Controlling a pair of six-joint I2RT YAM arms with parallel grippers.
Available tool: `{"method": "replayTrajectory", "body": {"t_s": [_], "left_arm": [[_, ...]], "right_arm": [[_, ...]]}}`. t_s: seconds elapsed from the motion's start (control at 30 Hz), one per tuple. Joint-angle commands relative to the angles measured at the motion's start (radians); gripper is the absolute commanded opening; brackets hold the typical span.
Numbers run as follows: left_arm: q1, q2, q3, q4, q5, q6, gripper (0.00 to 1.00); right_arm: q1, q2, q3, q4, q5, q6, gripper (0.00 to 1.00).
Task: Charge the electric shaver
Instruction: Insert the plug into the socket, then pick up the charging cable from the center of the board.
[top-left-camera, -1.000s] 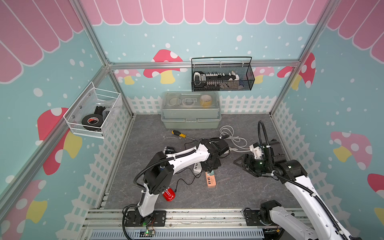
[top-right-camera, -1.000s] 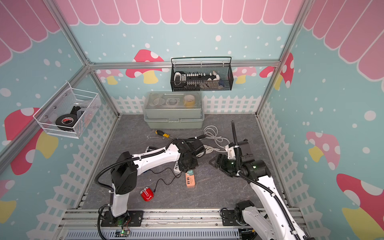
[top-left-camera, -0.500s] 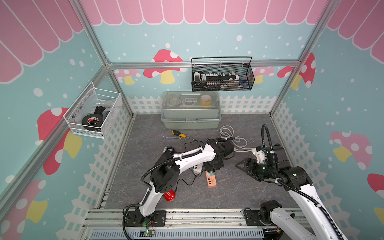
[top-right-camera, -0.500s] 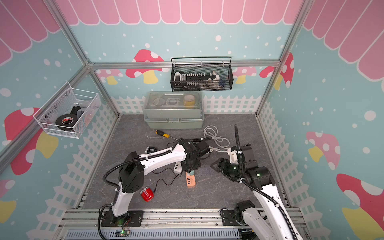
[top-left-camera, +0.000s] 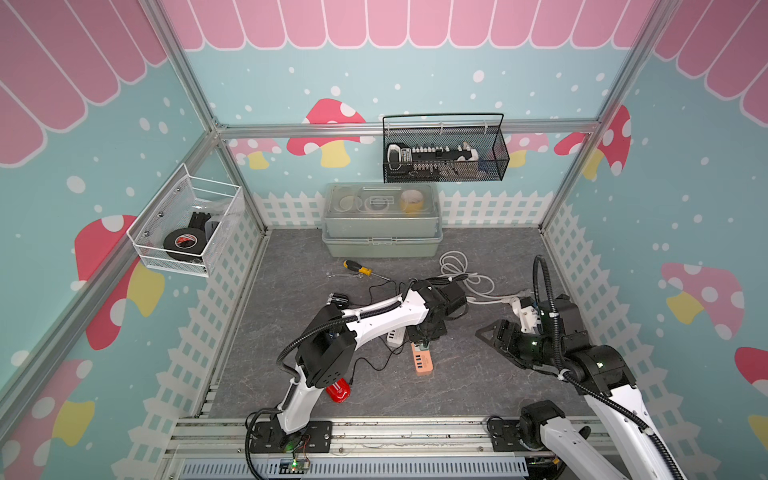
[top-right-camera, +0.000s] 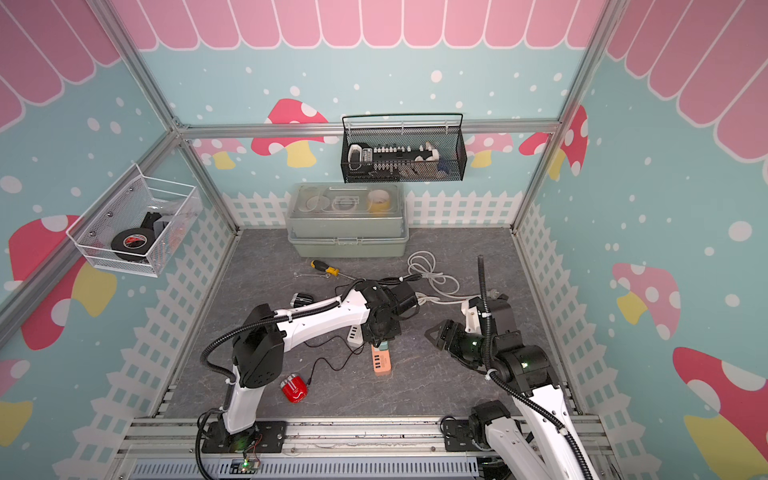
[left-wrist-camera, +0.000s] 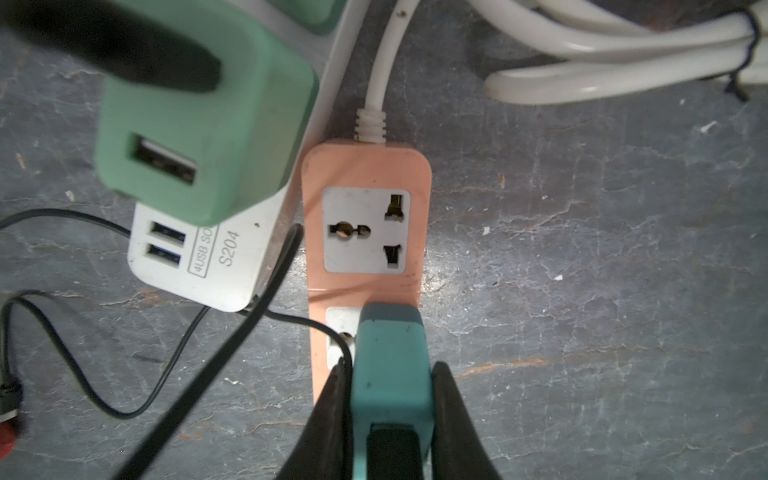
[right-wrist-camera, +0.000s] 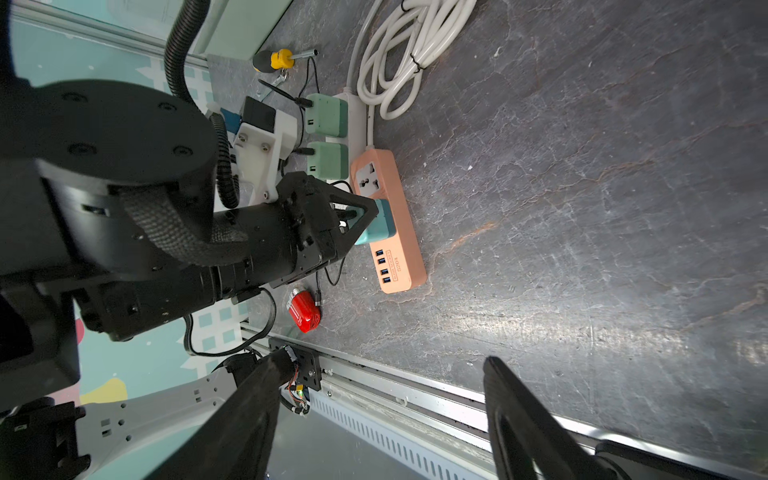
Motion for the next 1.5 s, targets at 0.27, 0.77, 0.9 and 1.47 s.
{"method": "replayTrajectory", "body": {"t_s": [0.27, 0.77, 0.9, 1.47], "left_arm": [[-0.004, -0.054, 0.035, 0.005, 0.030, 0.090, 0.41], [0.005, -0.235, -0.006, 0.005, 0.060, 0.142, 0.54], [0.023, -0.330, -0.027, 0.005, 0.034, 0.139, 0.55], [0.730, -1.056, -0.760, 0.018, 0.236, -0.017, 0.45]], "right_arm": [[-0.001, 0.032, 0.035, -0.012, 0.023, -0.012, 0.79], [0.000, 0.082, 0.136, -0.035, 0.110, -0.102, 0.80], [0.007, 0.121, 0.189, 0.020, 0.127, -0.174, 0.78], [0.741, 0.817, 0.440, 0.311, 0.356, -0.652, 0.61]]}}
